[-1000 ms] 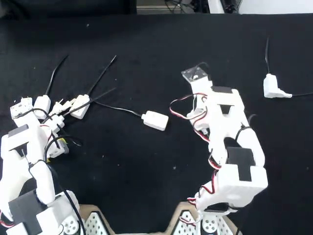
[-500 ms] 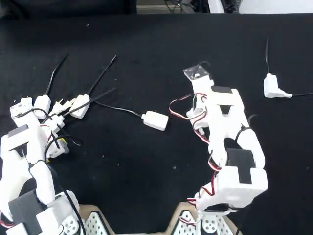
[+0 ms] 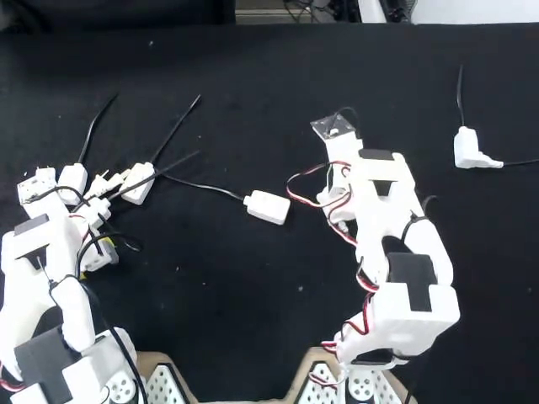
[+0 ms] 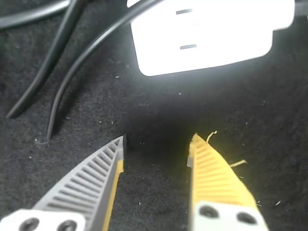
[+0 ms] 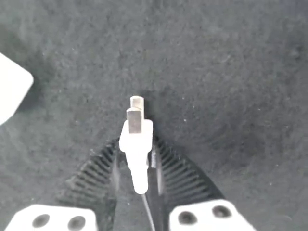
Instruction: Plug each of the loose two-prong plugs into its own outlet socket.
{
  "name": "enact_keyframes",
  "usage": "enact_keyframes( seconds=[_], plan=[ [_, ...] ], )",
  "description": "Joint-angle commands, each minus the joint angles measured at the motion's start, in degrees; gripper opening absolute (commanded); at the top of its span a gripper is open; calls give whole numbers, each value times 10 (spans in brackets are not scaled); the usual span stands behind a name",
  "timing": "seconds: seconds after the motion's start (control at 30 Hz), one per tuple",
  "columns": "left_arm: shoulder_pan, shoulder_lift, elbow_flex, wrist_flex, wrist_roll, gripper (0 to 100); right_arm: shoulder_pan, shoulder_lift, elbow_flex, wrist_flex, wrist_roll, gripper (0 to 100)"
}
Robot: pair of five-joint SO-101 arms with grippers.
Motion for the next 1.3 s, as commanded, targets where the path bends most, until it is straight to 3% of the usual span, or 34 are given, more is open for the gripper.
enact_keyframes(
  seconds=[0.0, 0.33, 0.47, 0.57, 0.8, 1.0, 1.13, 1.27],
  plan=[
    [8, -17, -1, -6, 5, 220, 33, -32, 2, 11, -3, 11],
    [9, -17, 0, -6, 5, 220, -63, -297, 165, 17, 40, 11],
    [25, -24, 0, -4, 4, 220, -209, -410, 227, 4, 33, 11],
    [22, -68, 15, -15, 7, 220, -318, -457, 256, -40, -19, 11],
    [28, -248, 121, -57, 21, 220, -444, -465, 291, -215, -110, 11],
    [42, -387, 178, -57, 50, 220, -498, -465, 378, -395, -112, 11],
    [109, -472, 209, -55, 50, 220, -496, -465, 426, -480, -172, 11],
    [180, -556, 224, -54, 49, 220, -496, -465, 444, -502, -206, 11]
  ],
)
